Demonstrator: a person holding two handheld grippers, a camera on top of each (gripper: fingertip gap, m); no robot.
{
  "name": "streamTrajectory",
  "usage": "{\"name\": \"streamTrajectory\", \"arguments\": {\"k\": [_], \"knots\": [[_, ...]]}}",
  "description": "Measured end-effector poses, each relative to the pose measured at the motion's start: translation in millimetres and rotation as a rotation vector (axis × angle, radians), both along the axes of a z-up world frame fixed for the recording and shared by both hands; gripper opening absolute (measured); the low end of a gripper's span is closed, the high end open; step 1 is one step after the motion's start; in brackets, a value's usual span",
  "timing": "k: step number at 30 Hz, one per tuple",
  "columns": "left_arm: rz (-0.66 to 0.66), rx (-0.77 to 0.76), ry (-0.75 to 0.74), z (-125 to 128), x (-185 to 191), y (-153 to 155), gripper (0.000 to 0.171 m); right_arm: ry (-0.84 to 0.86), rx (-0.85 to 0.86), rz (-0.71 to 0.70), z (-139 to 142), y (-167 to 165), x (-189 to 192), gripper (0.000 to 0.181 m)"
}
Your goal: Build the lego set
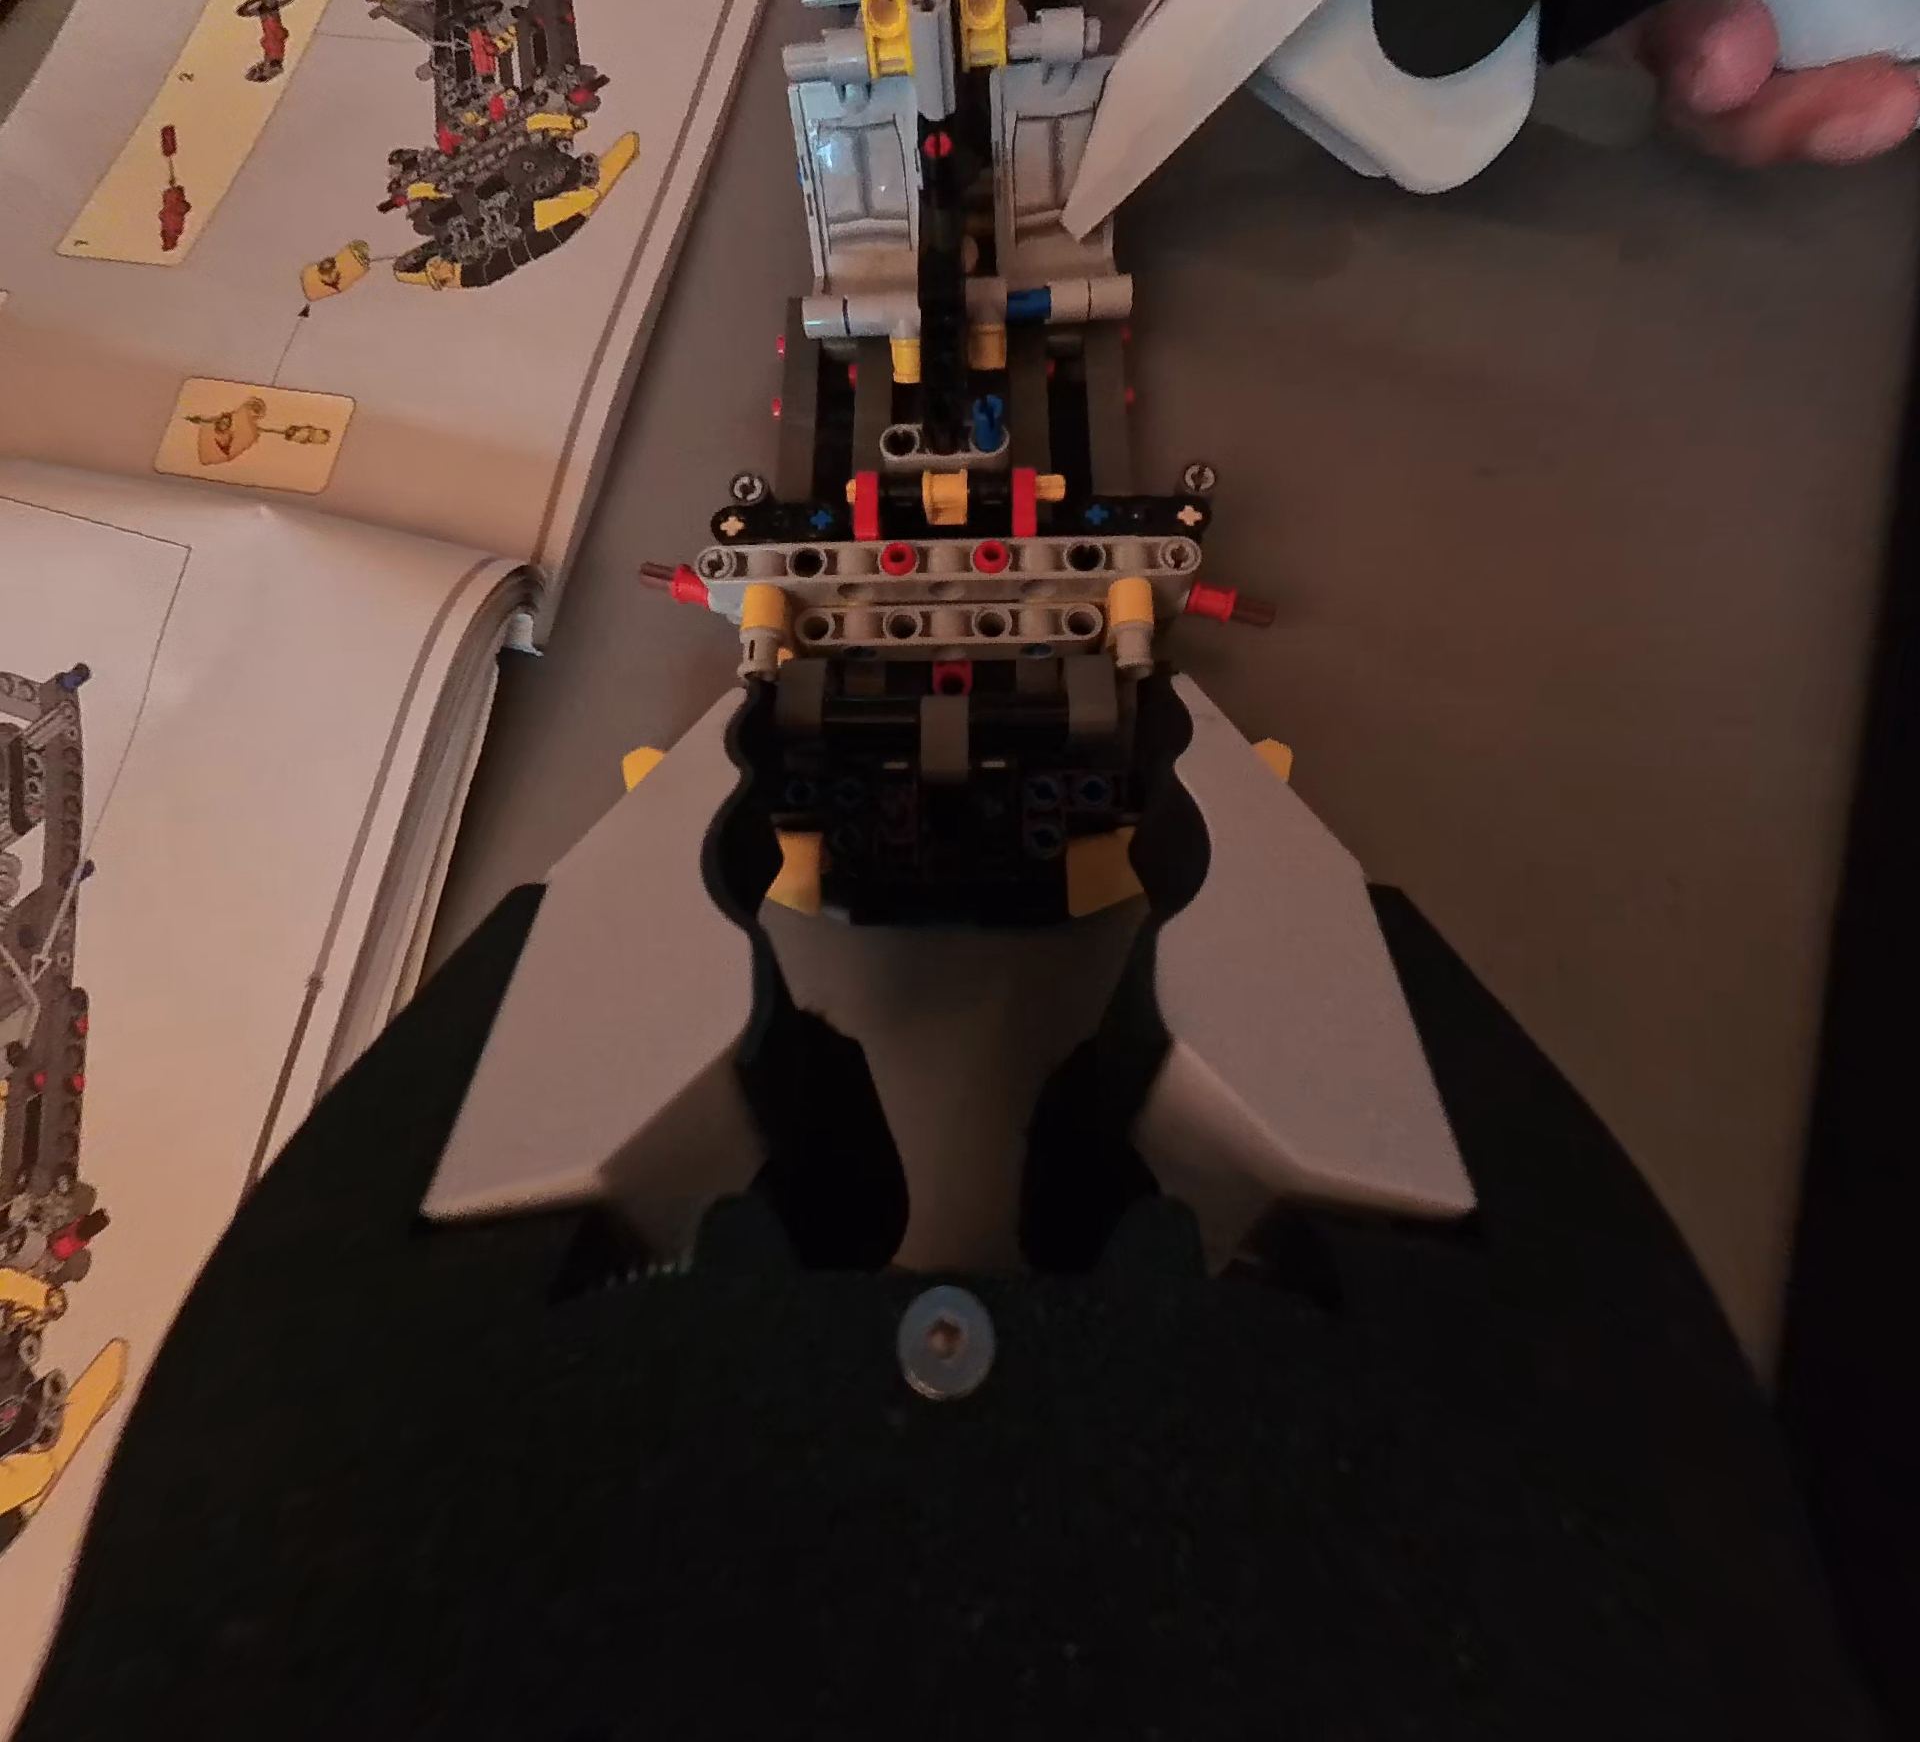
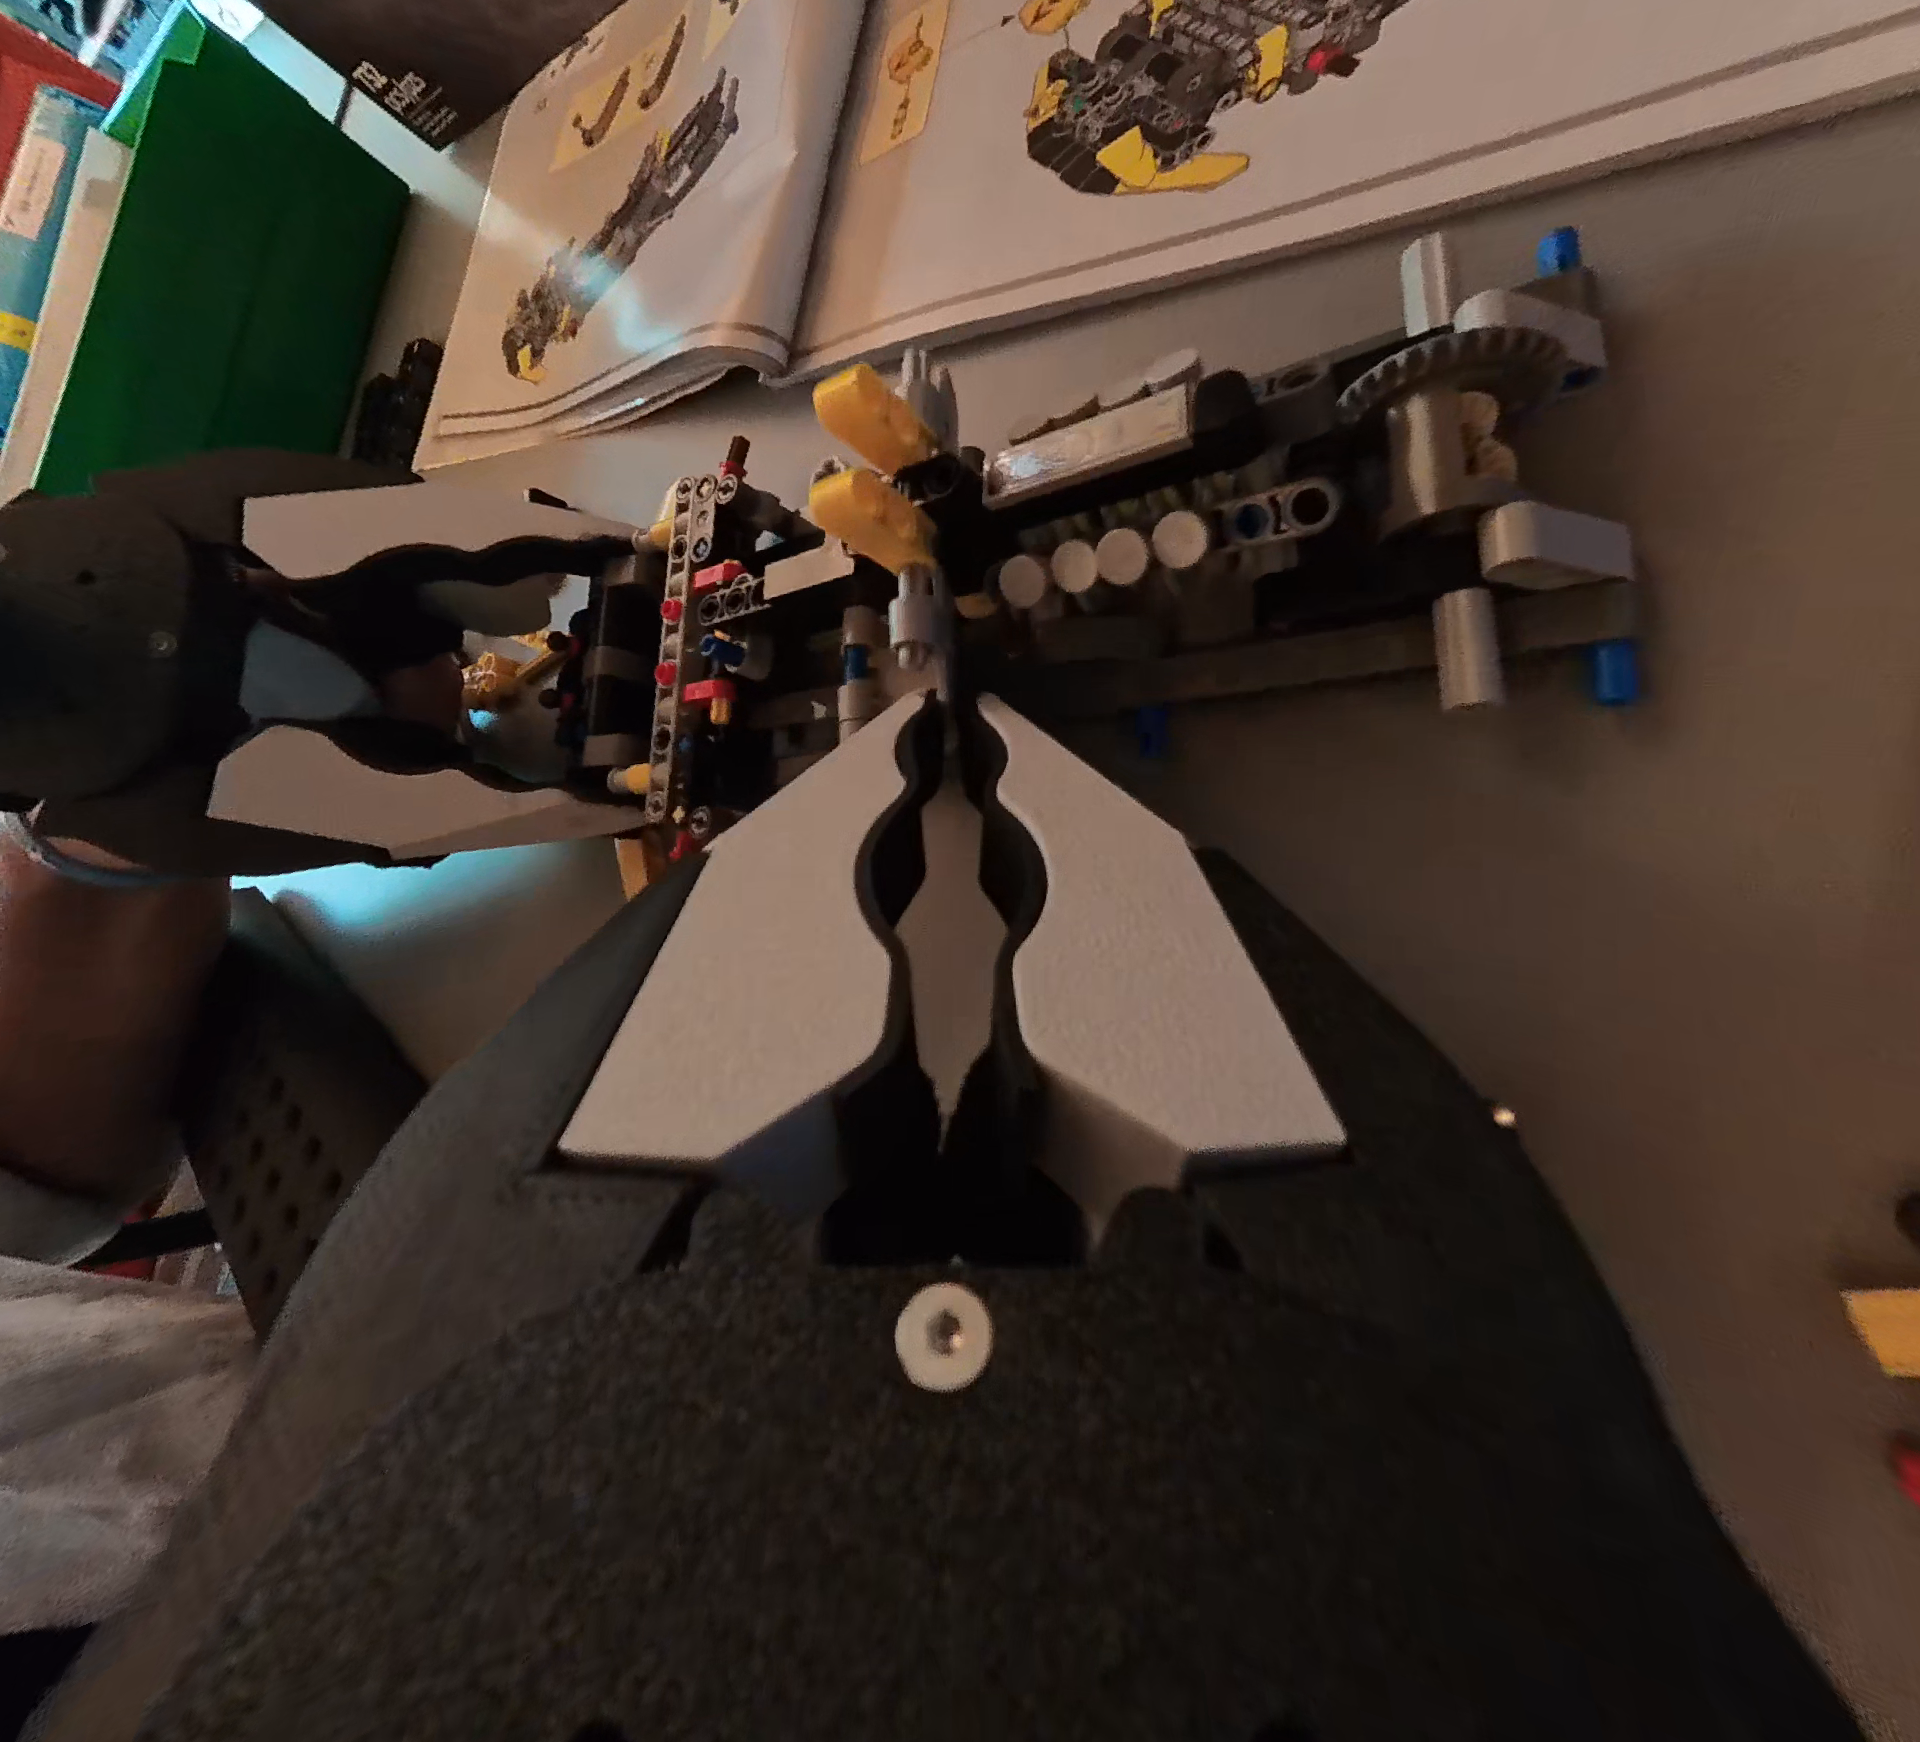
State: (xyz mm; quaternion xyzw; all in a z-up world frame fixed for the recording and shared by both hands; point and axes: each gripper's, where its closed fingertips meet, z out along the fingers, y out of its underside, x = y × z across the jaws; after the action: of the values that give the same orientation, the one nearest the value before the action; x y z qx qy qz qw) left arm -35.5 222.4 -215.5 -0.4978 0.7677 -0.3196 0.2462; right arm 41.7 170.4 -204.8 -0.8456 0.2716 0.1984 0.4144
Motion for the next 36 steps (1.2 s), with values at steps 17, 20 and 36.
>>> {"name": "streamTrajectory", "arguments": {"k": [17,20,36], "knots": [[0.013,-0.009,0.003,0,1,1,0.065,0.063,0.072,0.000,-1,3,-7,0.011],[0.011,-0.007,0.002,0,1,1,0.065,0.070,0.061,0.016,-3,1,-10,0.010],[0.017,-0.009,0.001,0,0,3,0.065,0.119,0.084,-0.067,-3,5,-3,0.001]]}}
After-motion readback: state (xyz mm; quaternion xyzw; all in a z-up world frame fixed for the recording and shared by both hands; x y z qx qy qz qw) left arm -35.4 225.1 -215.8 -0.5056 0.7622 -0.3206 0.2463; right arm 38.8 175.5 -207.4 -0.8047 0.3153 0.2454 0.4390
